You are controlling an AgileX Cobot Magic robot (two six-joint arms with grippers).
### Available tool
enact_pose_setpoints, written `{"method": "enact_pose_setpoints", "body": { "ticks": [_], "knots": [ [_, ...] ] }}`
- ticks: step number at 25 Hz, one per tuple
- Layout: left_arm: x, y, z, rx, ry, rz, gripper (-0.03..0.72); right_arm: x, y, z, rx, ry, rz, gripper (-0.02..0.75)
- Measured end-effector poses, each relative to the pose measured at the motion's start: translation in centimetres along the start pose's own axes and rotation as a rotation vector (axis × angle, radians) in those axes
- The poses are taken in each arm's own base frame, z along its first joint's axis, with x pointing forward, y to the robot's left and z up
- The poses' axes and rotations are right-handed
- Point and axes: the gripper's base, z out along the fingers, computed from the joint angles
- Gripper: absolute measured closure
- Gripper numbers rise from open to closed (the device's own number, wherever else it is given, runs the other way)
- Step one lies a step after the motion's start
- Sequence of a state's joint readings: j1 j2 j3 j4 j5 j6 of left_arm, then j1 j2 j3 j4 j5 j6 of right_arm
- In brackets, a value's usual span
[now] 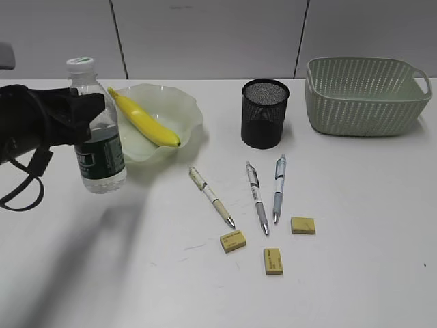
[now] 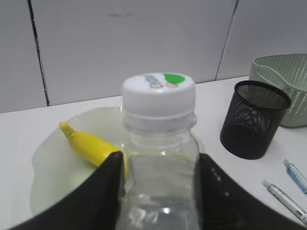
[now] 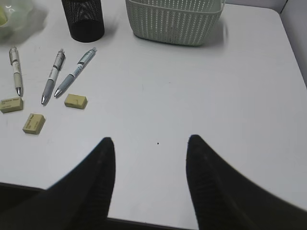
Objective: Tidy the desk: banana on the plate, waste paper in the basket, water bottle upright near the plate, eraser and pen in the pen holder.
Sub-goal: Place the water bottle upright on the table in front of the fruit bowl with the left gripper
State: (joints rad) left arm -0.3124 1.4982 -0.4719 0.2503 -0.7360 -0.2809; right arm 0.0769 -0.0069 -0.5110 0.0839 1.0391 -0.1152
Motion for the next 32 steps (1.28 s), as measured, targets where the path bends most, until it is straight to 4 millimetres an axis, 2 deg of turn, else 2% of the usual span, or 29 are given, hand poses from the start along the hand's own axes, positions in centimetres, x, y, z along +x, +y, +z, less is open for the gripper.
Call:
{"method": "enact_pose_setpoints", "body": {
  "ticks": [7,13,27,29,32],
  "knots": [
    [2.8,0.7,2.0,0.024,-0.032,-0.027,0.346,0.0,0.0,0.0,0.000,0.000,0.000,0.346],
    [4.3,0.9,2.7,0.038,-0.025,0.004,0.346,0.0,0.0,0.0,0.000,0.000,0.000,0.346],
    [5.0,0.5,2.8,0.089,0.018,0.068,0.323,0.0,0.0,0.0,0.000,0.000,0.000,0.346],
    [5.1,0.2,2.8,0.120,0.021,0.087,0.300,0.0,0.0,0.0,0.000,0.000,0.000,0.346],
    [5.0,-0.3,2.7,0.179,0.013,0.121,0.211,0.0,0.0,0.0,0.000,0.000,0.000,0.346]
  ]
}}
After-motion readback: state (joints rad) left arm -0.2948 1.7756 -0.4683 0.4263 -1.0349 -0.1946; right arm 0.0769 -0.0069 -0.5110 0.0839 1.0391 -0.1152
